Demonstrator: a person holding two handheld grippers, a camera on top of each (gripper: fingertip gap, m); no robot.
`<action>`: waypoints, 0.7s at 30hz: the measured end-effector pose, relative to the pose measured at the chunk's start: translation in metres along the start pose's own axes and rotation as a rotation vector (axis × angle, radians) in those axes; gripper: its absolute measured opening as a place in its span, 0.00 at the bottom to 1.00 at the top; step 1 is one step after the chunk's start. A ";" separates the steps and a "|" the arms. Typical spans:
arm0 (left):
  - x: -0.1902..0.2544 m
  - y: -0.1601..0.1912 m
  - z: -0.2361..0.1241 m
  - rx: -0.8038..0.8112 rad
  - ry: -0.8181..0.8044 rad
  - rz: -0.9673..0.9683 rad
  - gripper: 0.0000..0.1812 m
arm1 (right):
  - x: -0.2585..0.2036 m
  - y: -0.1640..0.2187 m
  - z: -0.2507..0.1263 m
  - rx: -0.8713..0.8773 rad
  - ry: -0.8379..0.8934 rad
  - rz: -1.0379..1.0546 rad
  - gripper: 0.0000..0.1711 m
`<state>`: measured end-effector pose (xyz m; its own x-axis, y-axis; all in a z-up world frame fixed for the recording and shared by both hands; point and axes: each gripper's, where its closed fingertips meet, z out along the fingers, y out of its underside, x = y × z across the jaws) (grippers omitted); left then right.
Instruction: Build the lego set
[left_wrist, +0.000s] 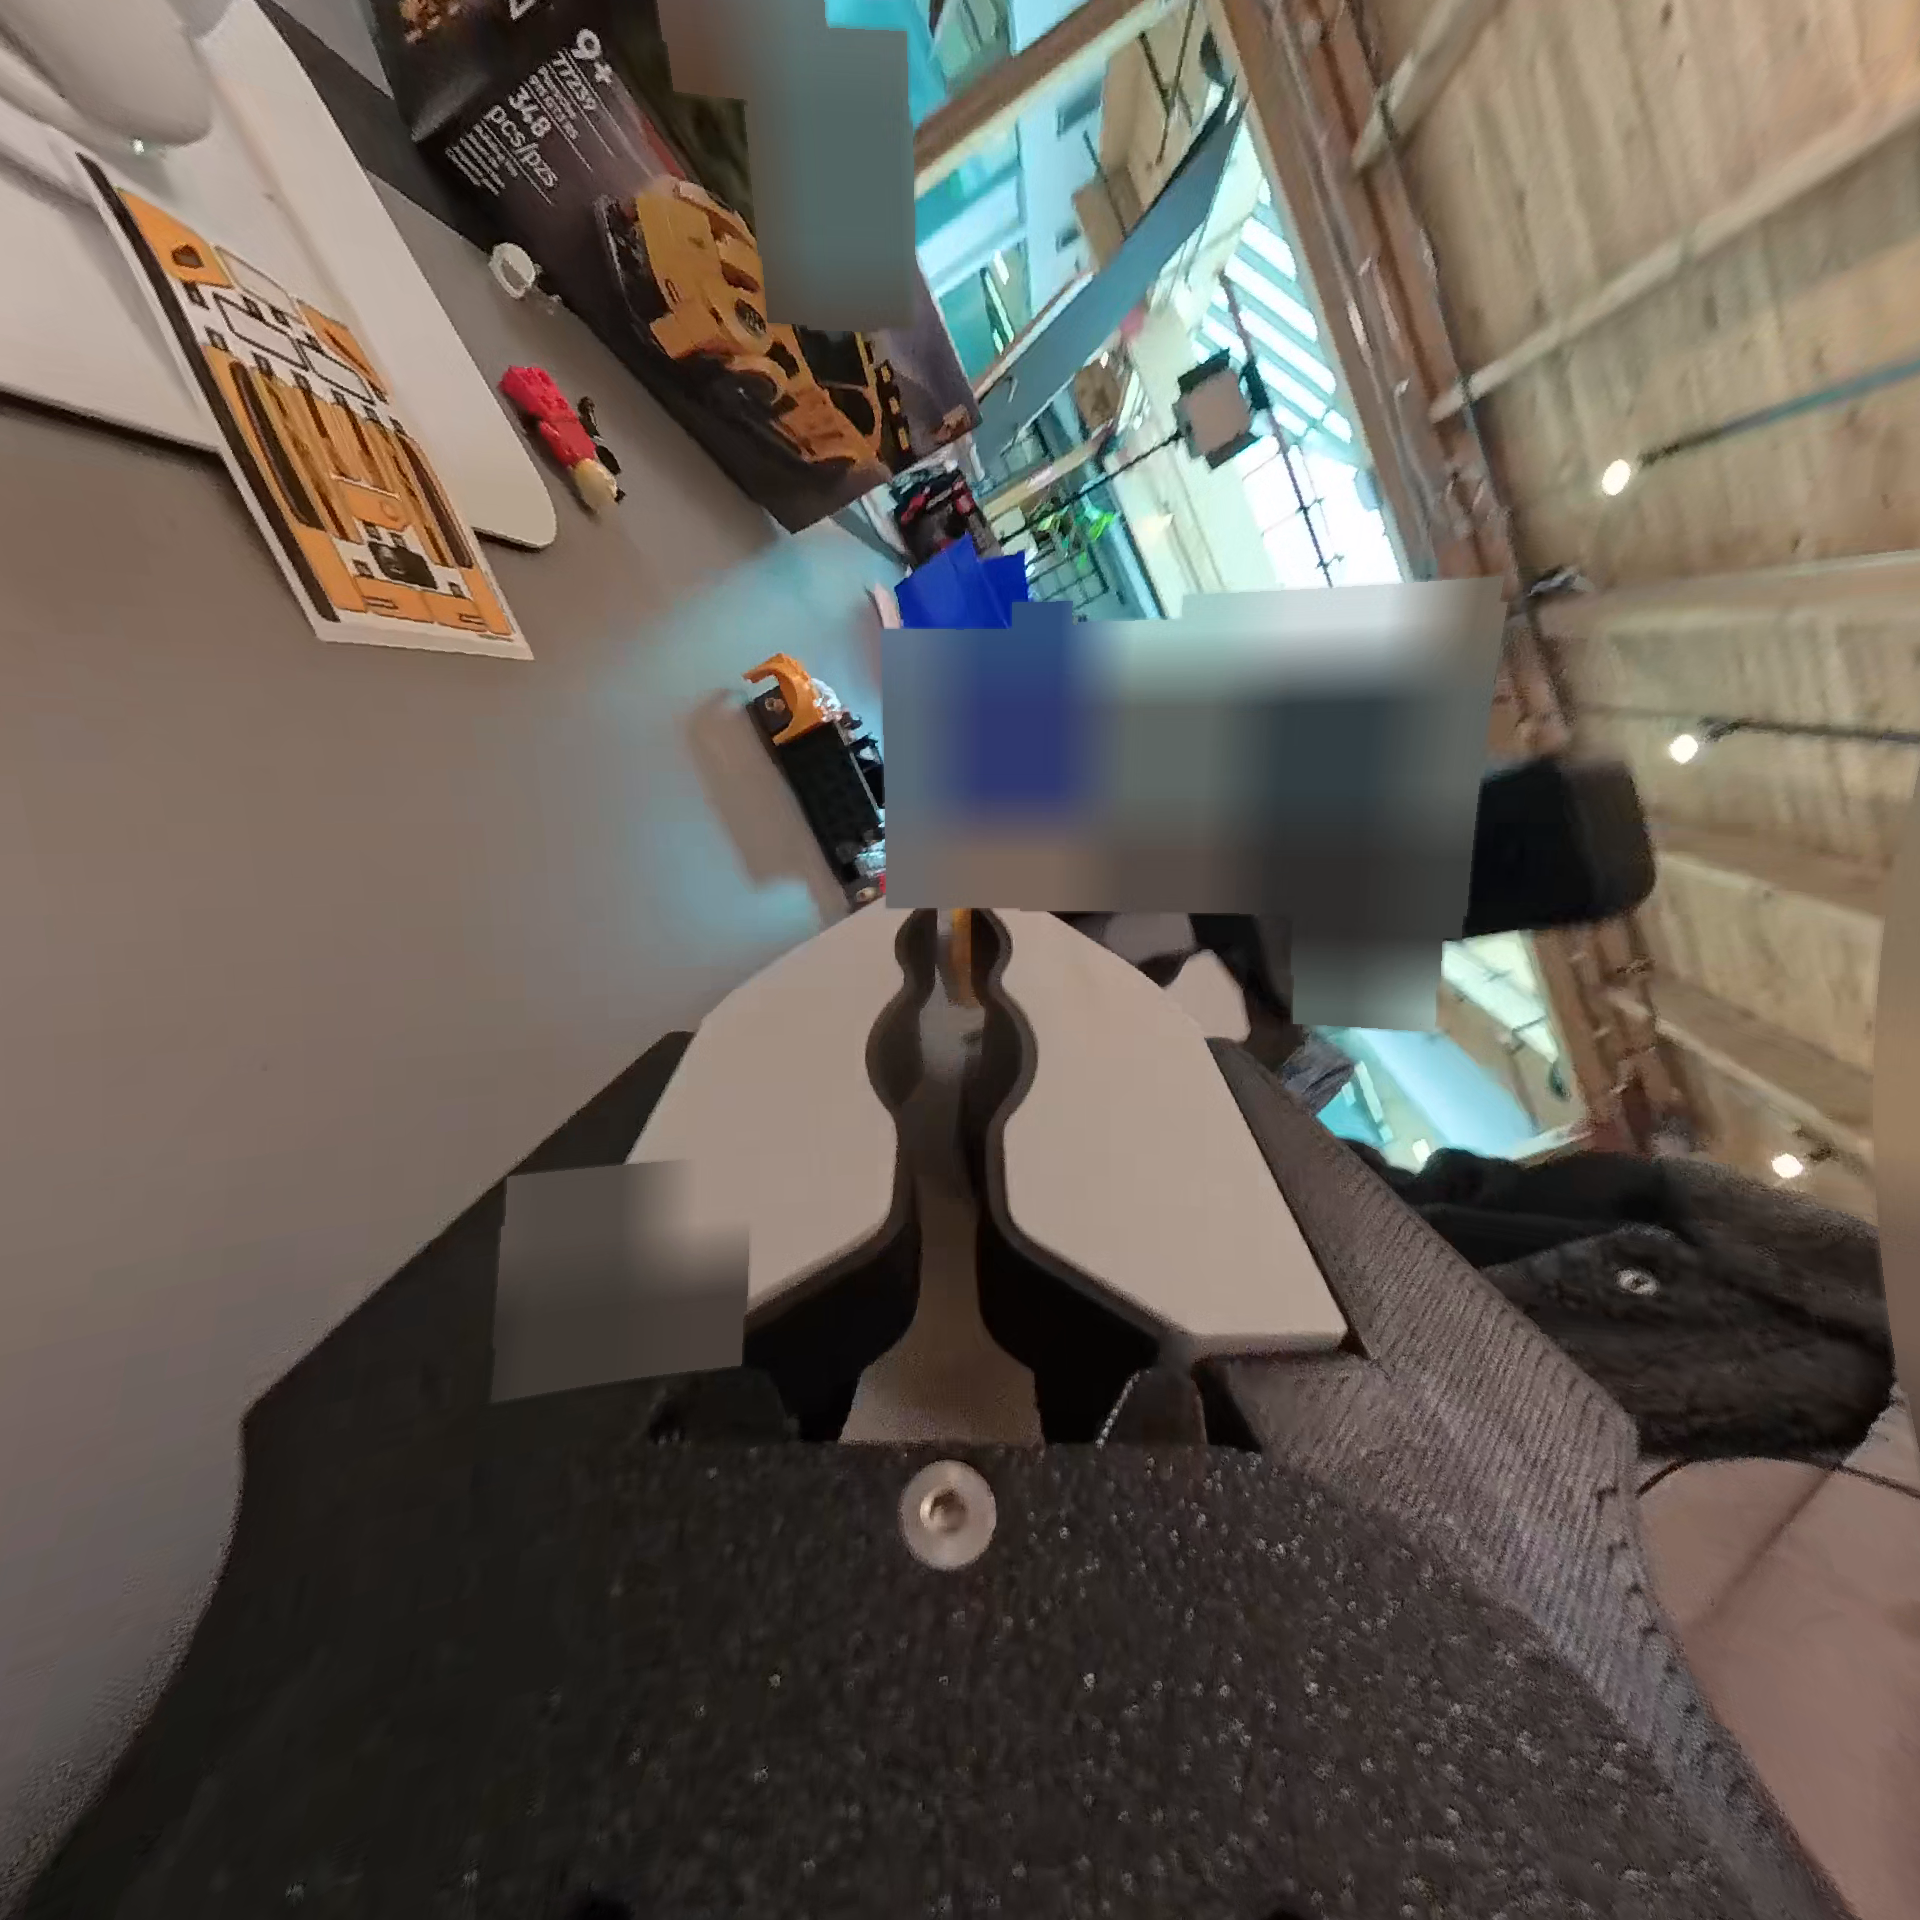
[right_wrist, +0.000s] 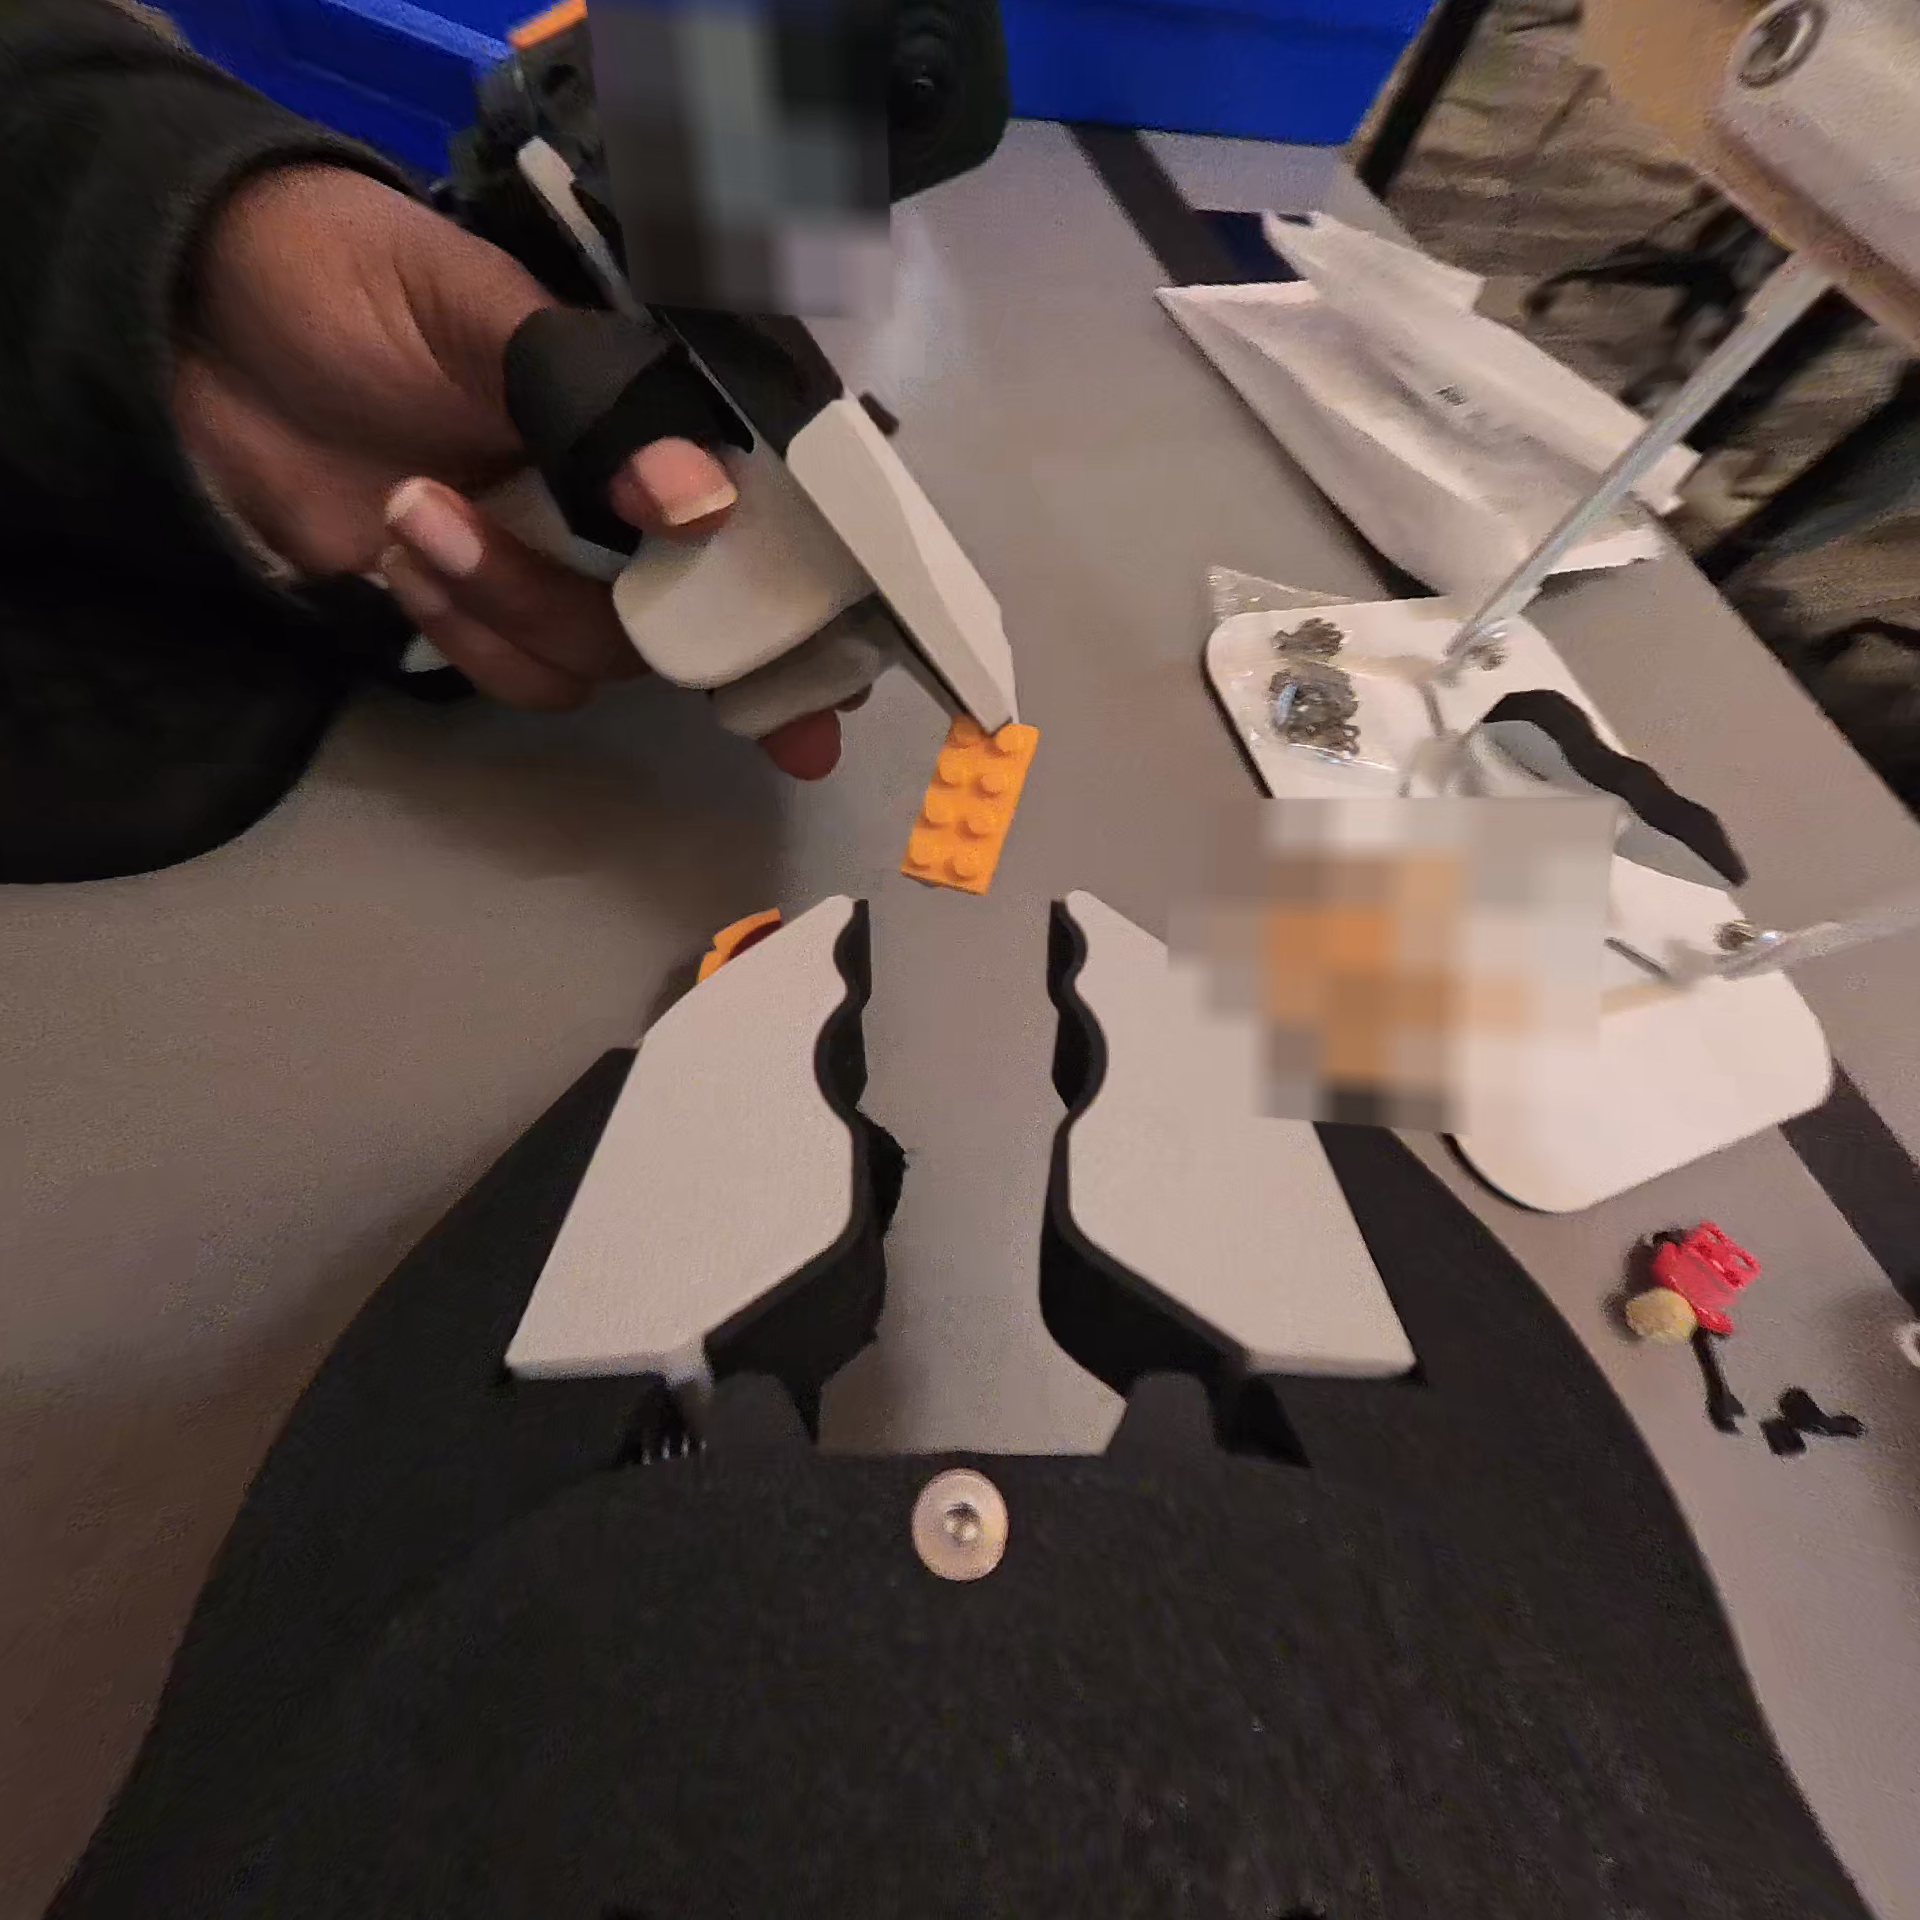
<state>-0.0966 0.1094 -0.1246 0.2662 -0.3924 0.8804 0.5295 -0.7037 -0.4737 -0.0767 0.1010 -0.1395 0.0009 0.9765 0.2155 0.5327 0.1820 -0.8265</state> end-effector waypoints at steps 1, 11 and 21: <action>0.000 0.000 0.001 0.013 0.008 -0.030 0.03 | -0.001 0.000 0.003 0.002 0.037 -0.006 0.20; 0.003 0.016 0.007 -0.069 0.022 -0.002 0.04 | -0.010 0.006 -0.004 -0.005 -0.116 0.048 0.10; -0.009 0.057 -0.008 -0.452 -0.051 0.835 0.16 | -0.041 0.034 -0.003 -0.139 -0.379 0.054 0.10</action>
<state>-0.0756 0.0681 -0.1601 0.4580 -0.8534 0.2490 -0.2062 -0.3745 -0.9040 -0.0565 0.0664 -0.1748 -0.2658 0.9625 -0.0545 0.6496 0.1370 -0.7479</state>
